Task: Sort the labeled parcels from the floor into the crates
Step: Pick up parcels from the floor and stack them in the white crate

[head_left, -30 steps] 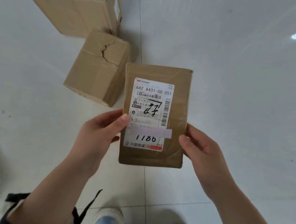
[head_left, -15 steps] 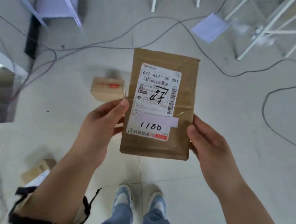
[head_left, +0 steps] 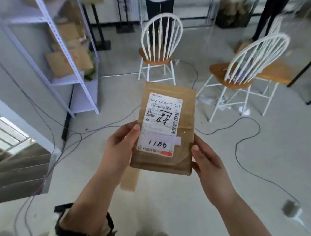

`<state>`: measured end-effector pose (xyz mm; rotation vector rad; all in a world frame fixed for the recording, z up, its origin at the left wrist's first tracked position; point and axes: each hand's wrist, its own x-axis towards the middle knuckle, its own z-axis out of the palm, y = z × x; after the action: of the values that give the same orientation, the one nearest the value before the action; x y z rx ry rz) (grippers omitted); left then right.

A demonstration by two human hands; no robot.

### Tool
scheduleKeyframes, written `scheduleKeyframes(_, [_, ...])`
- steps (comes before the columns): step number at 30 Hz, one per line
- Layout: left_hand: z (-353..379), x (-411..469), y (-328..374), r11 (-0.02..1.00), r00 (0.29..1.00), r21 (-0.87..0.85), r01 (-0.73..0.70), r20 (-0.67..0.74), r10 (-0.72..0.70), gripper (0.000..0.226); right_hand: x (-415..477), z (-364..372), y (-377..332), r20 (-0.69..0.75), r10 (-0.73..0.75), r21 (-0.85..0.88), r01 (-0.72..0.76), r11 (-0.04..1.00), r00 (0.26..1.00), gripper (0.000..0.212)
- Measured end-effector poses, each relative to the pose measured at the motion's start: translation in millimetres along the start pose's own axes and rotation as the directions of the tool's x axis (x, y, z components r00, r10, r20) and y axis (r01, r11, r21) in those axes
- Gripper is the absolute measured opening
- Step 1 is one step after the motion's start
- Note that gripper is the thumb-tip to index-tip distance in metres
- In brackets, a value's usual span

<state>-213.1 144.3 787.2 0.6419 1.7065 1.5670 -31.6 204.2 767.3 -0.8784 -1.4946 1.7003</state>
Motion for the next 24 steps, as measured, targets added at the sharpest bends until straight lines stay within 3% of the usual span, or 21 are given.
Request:
scheduleKeyframes(6, [21.2,-20.7,30.1,0.996,0.996,-0.017,-0.09,-0.016,0.09,0.019,-24.5,-6.8,-31.2,-0.103,-0.073,0.036,0.077,0.996,0.992,0.041])
scheduleKeyframes(14, [56.2,-35.6,62.4,0.988,0.943,-0.023,-0.151,0.297,0.151,0.023,-61.6,-23.3,-58.0,-0.384,-0.124,-0.008,0.131,0.991,0.915,0.039])
scheduleKeyframes(19, [69.1,-53.7,83.0,0.99,0.814,-0.048,-0.131,0.565,0.135,0.022,-109.2,-19.8,-75.6,-0.57,-0.162,-0.054,0.161,0.986,0.806,0.037])
scheduleKeyframes(24, [99.1,-90.4,82.0,0.99,0.634,-0.09,-0.104,0.761,0.136,0.024,-174.7,-21.5,-85.9,-0.766,-0.165,-0.072,0.171,0.983,0.622,0.036])
